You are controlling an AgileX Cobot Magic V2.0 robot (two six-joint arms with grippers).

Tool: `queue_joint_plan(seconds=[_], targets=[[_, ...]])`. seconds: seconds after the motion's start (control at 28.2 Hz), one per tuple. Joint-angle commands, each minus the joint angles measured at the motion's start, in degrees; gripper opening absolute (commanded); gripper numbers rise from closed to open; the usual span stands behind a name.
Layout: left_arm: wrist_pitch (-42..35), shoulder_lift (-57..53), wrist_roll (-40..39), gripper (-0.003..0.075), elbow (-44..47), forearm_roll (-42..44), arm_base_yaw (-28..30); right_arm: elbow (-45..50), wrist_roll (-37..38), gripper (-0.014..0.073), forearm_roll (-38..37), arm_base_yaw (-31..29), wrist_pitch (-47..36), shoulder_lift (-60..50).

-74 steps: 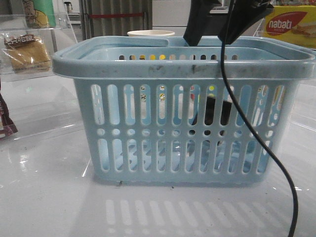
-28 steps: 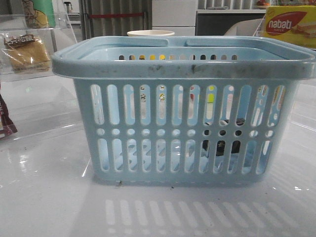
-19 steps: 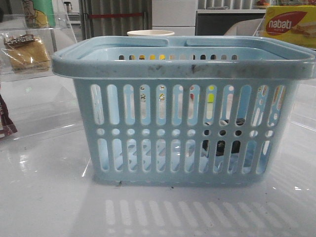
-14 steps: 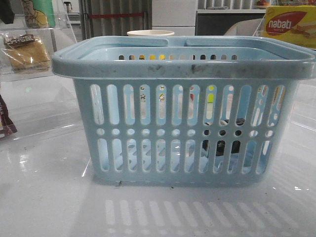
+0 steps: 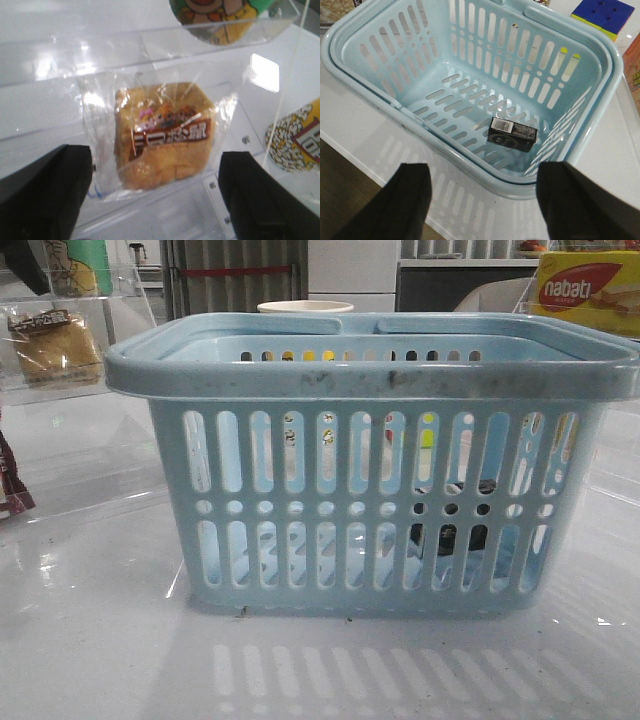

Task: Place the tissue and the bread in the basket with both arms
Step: 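Grasp the packaged bread bun with the left gripper and lift it, then carry the bread bun into the blue basket and open the left gripper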

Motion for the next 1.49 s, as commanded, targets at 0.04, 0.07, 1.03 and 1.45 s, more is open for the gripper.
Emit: queue_joint_plan(seconds=[0.04,0.07,1.03,1.45], targets=[[-8.51,-0.49,-0.46,0.0578,-3.04,-1.99,0.20,-1.60,-0.64,0.0552,0.61,-0.05,-3.67,-0.40],[-9.42,-0.04,-0.46,0.0575,-3.04,-1.99,0.20,-1.60,-0.64,0.0552,0.61,-0.05,-3.67,-0.40],[-2.88,0.78,-0.25,0.0092,-3.04,-4.37,0.09,-1.60,-0.64,0.0552,0.61,-0.05,-3.67,-0.40],[5.24,-13.62,10.26,0.0092,-3.04,-4.37,-5.07,-1.60,-0.64,0.0552,0.61,-0.05,-3.67,-0.40]])
